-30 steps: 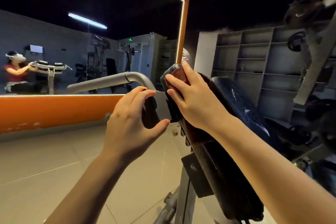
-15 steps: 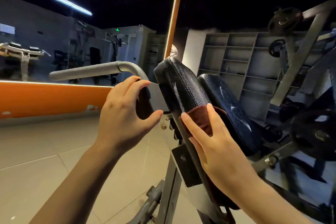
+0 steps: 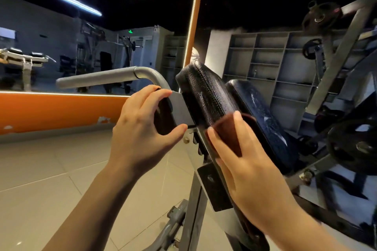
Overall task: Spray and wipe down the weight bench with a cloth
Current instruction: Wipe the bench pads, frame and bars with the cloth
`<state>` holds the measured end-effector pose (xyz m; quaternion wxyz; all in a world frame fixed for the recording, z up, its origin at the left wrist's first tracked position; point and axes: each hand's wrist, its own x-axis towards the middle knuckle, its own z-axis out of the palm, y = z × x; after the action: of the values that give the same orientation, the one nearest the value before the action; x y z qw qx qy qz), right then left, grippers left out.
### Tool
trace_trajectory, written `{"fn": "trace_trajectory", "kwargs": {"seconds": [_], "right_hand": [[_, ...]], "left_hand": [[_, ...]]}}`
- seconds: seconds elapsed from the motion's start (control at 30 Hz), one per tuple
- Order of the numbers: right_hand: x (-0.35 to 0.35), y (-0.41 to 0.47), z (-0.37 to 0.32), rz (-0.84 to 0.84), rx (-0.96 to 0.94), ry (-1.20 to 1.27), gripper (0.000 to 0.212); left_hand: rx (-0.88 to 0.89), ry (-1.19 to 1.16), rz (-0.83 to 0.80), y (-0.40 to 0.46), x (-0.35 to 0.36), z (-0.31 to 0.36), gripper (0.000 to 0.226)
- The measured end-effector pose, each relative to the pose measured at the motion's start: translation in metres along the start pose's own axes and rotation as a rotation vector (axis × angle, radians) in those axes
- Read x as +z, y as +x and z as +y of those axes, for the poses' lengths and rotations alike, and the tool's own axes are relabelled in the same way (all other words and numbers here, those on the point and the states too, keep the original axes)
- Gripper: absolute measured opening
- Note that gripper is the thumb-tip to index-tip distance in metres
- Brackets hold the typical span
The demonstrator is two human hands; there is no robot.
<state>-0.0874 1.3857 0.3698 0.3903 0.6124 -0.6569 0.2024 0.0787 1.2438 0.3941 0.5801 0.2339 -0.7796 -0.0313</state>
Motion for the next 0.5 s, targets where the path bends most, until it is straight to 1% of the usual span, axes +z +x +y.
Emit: {"fn": "trace_trajectory", "kwargs": {"seconds": [0.07,0.1,0.2,0.23,0.3,0.4,0.5], "right_hand": [[-0.001,-0.022,0.003,0.008,0.006,-0.037,0.053],[0.001,-0.021,0.004,0.020,0.003,-0.063,0.055],[0.007,0.015,-0.001,0.029,0.029,-0.095,0.073],[0.008,0.034,-0.003,0.053,0.036,-0.096,0.074],[0.009,0.079,-0.010,0.095,0.042,-0.066,0.066],[0.008,0.126,-0.016,0.020,0.091,-0.015,0.053],[0.006,0.108,-0.016,0.045,0.057,-0.024,0.052]], "left_hand": [[0.015,-0.007,0.017,0.001,0.001,-0.002,0.071],[0.022,-0.003,0.027,0.002,0.001,-0.001,0.070],[0.025,-0.001,0.024,0.003,0.002,0.001,0.068],[0.023,0.002,0.023,0.003,0.001,0.001,0.068],[0.026,0.017,0.009,0.003,0.000,0.003,0.068],[0.013,0.006,-0.011,0.002,-0.002,0.006,0.065],[-0.027,-0.018,-0.015,-0.001,-0.002,0.007,0.065]]}}
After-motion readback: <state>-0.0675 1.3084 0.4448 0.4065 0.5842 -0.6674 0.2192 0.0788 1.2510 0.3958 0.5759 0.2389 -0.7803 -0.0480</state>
